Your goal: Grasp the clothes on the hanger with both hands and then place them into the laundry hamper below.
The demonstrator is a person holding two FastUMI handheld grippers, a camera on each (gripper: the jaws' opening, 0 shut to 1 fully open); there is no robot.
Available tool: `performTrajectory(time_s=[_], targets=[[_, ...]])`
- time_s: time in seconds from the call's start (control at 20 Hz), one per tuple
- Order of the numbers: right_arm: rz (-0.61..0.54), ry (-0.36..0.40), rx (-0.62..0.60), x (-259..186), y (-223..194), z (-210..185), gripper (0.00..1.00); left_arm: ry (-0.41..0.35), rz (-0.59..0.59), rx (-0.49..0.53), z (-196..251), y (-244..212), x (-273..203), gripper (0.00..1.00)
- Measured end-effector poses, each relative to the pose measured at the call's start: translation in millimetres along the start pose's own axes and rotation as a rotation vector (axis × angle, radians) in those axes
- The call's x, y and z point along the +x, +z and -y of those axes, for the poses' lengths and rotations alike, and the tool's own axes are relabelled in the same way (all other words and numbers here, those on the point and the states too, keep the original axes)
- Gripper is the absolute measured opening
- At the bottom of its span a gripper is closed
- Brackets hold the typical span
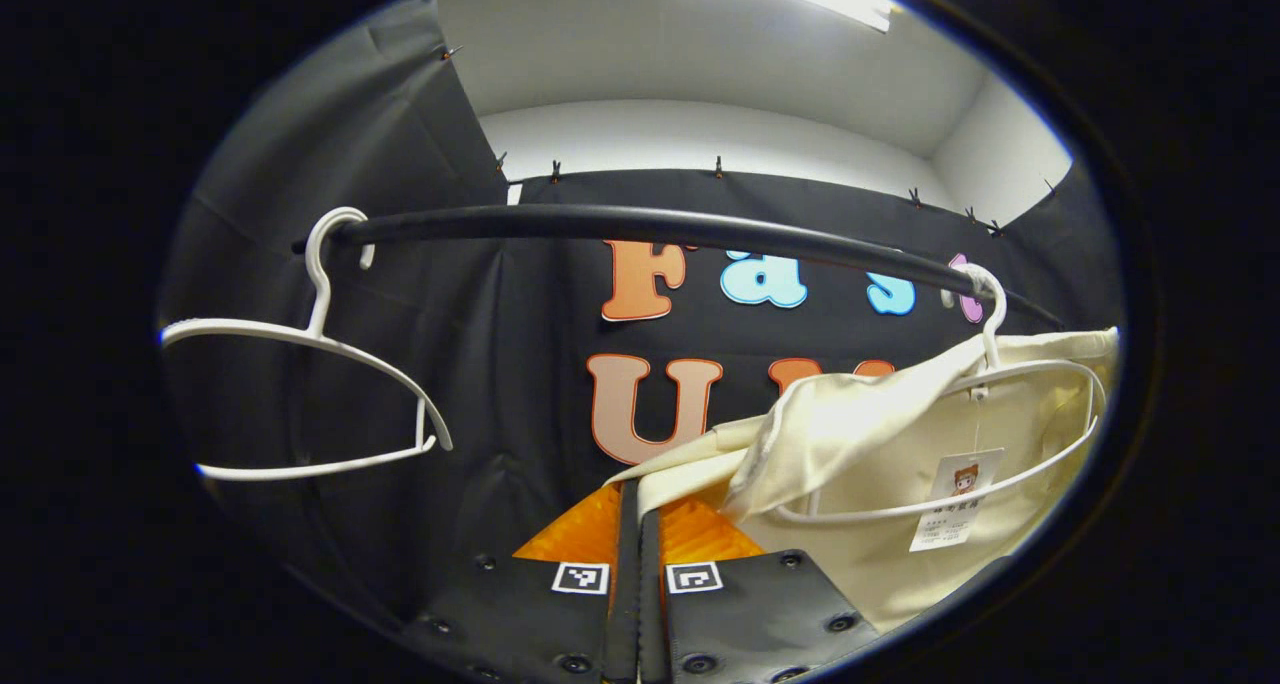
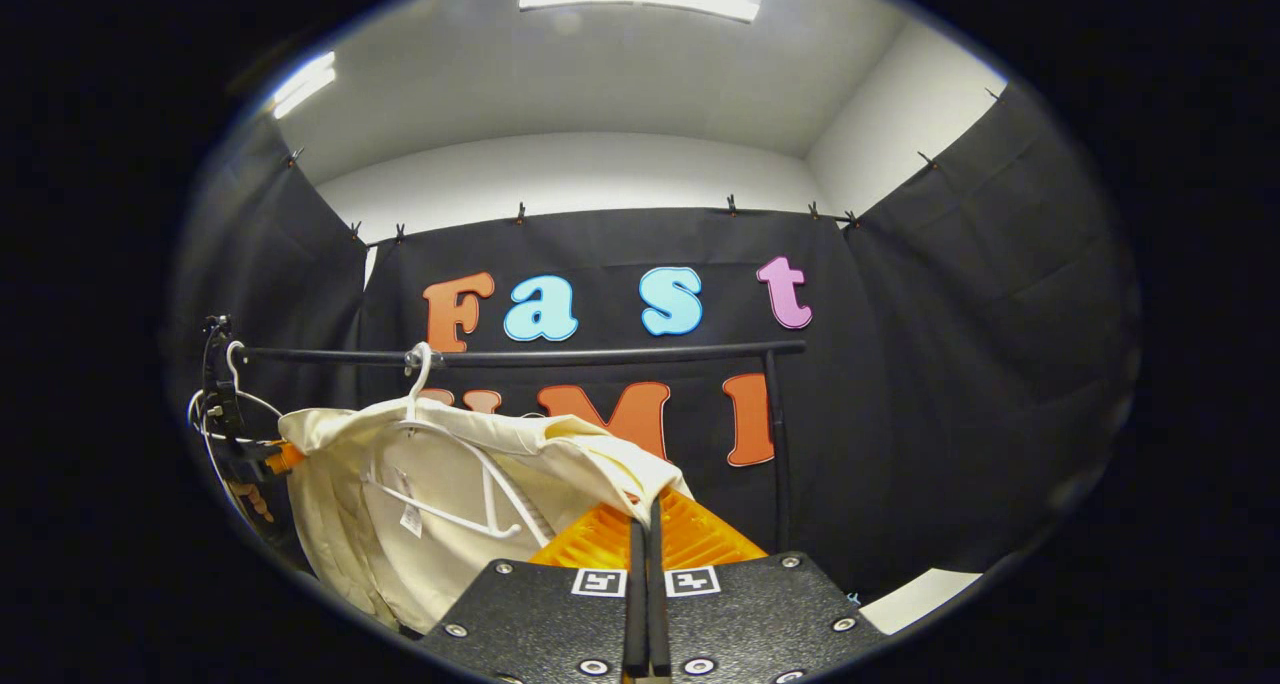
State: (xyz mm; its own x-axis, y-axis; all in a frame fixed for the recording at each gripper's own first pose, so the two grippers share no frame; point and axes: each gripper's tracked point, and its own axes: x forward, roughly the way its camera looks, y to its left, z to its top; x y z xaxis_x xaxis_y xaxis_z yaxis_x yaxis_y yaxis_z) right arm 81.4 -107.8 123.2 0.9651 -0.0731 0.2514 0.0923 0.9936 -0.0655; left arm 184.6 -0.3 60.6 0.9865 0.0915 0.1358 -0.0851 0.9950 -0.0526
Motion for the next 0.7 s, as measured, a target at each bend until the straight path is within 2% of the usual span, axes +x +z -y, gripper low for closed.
performTrajectory(time_s=[0.2,0.45,0.7], targets=[[-0.044,0.034,0.041,16.1,-28.5,-3.9,0.0,0.065,0.01,0.058,-20.5,-1.3,12.2,0.07],[-0.13,0.1,0.118,27.0,-90.3,-27.6,0.0,0.097,-0.065,0.055,-36.9,-43.3,28.8,0.06],[-0.189,0.128,0.2,24.6,-146.2,-34.5,0.0,0.078,-0.11,0.081,-37.8,-81.9,41.2,0.07]])
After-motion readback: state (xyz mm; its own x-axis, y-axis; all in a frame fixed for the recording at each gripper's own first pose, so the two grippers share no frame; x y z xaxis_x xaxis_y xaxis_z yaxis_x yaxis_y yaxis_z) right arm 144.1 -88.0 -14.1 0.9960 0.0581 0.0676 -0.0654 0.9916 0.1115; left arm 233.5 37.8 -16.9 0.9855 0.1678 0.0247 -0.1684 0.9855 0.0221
